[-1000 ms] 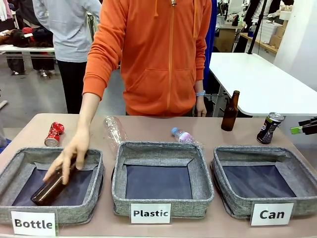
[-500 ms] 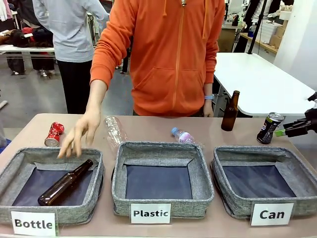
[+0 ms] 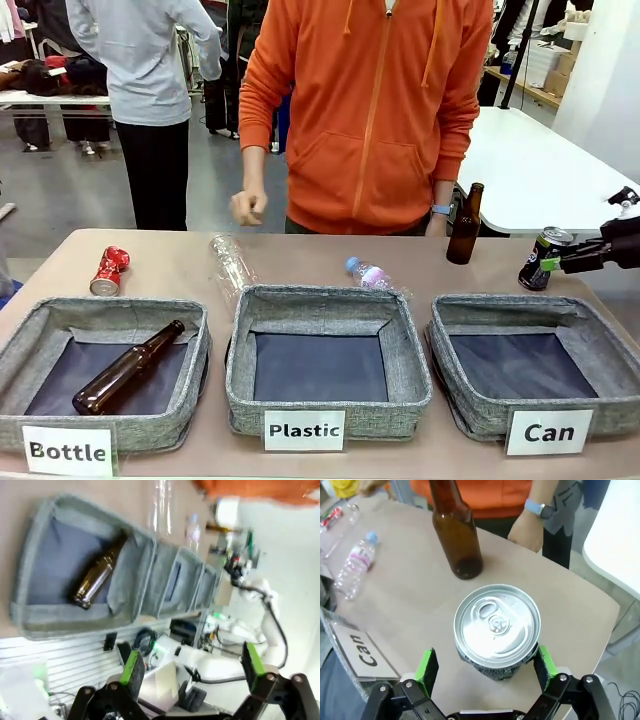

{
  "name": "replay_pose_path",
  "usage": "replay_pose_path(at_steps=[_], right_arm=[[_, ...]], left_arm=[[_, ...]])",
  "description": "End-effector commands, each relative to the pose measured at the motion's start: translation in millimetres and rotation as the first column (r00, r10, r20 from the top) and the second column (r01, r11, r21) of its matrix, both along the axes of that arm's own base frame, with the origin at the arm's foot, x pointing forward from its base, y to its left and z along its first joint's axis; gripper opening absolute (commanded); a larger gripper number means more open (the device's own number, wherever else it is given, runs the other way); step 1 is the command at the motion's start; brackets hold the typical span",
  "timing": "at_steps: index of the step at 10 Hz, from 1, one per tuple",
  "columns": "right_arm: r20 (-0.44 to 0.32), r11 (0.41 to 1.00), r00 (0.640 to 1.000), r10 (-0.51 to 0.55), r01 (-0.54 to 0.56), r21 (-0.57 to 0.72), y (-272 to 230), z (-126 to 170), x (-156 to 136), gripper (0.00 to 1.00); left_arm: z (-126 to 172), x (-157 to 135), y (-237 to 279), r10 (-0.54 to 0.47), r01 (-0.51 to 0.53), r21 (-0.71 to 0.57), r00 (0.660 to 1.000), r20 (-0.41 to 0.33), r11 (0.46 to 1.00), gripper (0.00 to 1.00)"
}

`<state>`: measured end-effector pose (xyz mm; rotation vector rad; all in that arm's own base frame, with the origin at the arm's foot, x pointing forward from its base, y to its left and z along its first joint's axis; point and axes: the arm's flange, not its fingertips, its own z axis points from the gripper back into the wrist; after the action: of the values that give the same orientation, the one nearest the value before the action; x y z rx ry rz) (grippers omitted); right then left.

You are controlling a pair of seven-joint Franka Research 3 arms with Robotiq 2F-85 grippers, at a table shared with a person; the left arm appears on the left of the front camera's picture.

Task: Sort the can waste into the basket.
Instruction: Pick up the can waste from the table and place it in the right Fabric basket.

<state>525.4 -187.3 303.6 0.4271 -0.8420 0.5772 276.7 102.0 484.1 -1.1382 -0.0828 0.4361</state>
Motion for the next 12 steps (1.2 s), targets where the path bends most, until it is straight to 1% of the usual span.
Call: replay_pose_path(at_steps=[1,2,5,7,9,10,11,12], right_arm=[[0.077,1.000,0.997,-0.001,-0.001,0.020,3,-13,7,1.00],[0.083,0.999,0.997,-0.003,0.000,0.032,4,-17,10,1.00],[0.129,0.998,0.991,-0.034,0.027,0.061,6,-24,21,1.00],[0.151,0.996,0.988,-0.025,0.012,0.086,8,-25,24,1.00],[0.155,0.995,0.988,-0.003,-0.013,0.103,7,-24,24,1.00],[0.154,0.994,0.988,0.012,-0.029,0.105,7,-23,22,0.41],[0.150,0.993,0.989,0.015,-0.031,0.110,7,-23,22,0.40],[0.153,0.993,0.988,0.011,-0.028,0.112,6,-22,22,0.00]], left_arm=[[-16,-3,-23,-0.026,0.021,-0.034,0.989,-0.148,0.999,1.00],[0,0,0,0.000,0.000,0.000,1.000,0.000,1.000,1.00],[0,0,0,0.000,0.000,0.000,1.000,0.000,1.000,1.00],[0,0,0,0.000,0.000,0.000,1.000,0.000,1.000,1.00],[0,0,0,0.000,0.000,0.000,1.000,0.000,1.000,1.00],[0,0,0,0.000,0.000,0.000,1.000,0.000,1.000,1.00],[0,0,0,0.000,0.000,0.000,1.000,0.000,1.000,1.00],[0,0,0,0.000,0.000,0.000,1.000,0.000,1.000,1.00]])
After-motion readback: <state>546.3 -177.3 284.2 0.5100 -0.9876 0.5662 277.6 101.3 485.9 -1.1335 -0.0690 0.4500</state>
